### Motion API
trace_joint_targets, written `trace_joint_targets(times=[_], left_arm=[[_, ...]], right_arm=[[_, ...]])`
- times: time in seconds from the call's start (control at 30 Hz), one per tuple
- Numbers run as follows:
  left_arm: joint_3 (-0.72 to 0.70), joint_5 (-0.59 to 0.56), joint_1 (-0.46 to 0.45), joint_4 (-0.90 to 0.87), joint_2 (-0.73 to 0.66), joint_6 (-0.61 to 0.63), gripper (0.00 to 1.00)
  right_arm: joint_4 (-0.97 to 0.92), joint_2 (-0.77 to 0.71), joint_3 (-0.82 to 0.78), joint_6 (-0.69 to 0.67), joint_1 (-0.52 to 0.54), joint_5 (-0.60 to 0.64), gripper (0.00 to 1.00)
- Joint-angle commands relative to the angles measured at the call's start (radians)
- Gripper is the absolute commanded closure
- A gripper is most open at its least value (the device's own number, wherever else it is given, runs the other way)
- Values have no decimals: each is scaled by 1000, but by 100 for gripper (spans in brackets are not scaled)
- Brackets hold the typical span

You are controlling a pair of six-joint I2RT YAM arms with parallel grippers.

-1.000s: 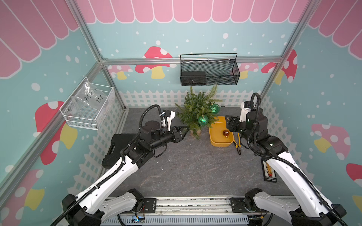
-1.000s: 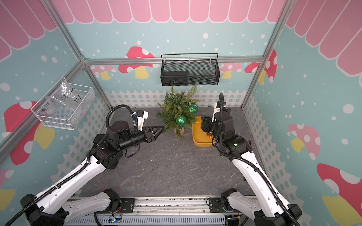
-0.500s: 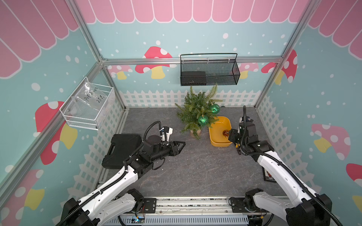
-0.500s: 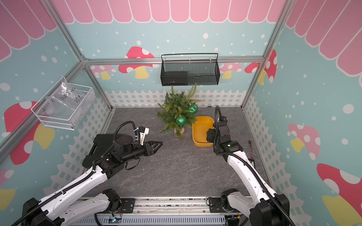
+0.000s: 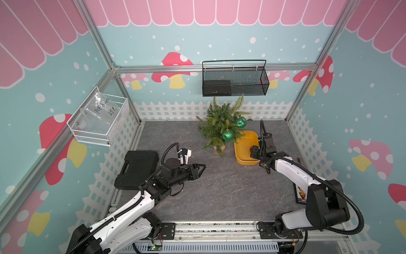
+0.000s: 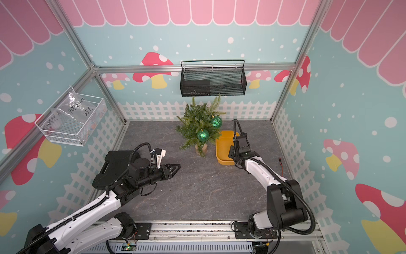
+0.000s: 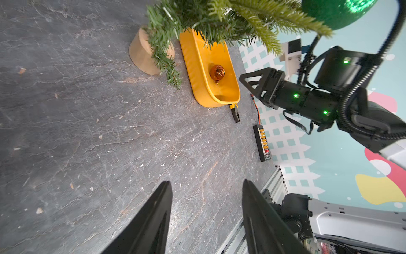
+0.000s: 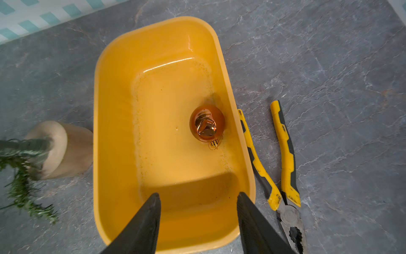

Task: Decorate the small christmas tree with ornaments
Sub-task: Hang an ornament on the christmas tree, then pick up an ornament from the container.

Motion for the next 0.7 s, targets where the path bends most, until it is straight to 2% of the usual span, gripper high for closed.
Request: trace_joint_targets(times=[0.0,0.33,0.67], left_arm=[[-13,-19,7,24,-10,-22,46],[-6,-19,7,24,-1,-19,46],[7,-22,10,14,-1,-12,46]], right_arm=[[35,47,53,10,-12,78,40],[36,246,188,2,-25,118,33],[42,356,237,9,-26,104,36]])
